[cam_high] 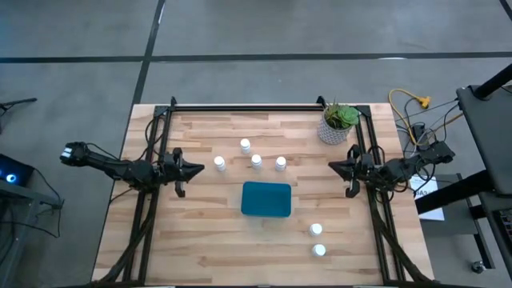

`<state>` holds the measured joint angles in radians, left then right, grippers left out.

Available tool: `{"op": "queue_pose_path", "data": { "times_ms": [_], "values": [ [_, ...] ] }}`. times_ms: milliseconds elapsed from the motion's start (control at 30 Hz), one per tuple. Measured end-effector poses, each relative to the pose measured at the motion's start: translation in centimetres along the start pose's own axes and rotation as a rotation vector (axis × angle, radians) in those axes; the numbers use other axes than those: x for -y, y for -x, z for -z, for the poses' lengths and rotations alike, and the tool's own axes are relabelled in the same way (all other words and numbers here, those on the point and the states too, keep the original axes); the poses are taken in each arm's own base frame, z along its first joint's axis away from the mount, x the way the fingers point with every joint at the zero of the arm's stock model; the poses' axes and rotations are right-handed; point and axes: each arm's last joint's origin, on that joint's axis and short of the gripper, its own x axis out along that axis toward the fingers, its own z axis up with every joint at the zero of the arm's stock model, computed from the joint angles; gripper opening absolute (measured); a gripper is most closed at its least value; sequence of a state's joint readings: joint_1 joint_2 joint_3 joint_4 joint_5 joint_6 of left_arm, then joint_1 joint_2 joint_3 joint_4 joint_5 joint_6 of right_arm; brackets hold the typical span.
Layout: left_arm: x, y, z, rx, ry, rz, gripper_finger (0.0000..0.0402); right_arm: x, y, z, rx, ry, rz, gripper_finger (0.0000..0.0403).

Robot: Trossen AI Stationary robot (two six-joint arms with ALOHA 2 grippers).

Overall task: Pick and place pill bottles into a basket
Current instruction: Put the white pill bottle into the blue bin

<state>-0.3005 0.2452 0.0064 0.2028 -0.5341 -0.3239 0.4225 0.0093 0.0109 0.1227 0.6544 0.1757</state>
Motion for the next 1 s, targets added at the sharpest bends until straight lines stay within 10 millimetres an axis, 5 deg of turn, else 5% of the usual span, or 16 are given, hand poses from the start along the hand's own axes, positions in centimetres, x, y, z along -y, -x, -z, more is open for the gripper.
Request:
{"op": "queue_pose_path", "data": {
  "times_ms": [267, 500, 767, 1000],
  "values": [
    [0.7, 0.3, -2.5, 0.219, -0.049, 0.059, 0.0, -0.6, 0.5, -3.2, 0.289, 0.073, -0.14, 0.0009],
    [2.1, 1.6, -8.3, 0.502, -0.059, 0.158, 0.0, -0.6, 2.4, -7.2, 0.712, 0.178, -0.254, 0.0008],
    [4.6, 2.5, -16.7, 0.633, -0.191, 0.193, 0.0, -1.4, 3.9, -15.8, 0.816, 0.224, -0.349, 0.0009],
    [7.3, 2.0, -23.8, 0.523, -0.348, 0.166, 0.0, -4.5, 1.7, -23.3, 0.703, 0.414, -0.358, 0.0009]
  ]
}}
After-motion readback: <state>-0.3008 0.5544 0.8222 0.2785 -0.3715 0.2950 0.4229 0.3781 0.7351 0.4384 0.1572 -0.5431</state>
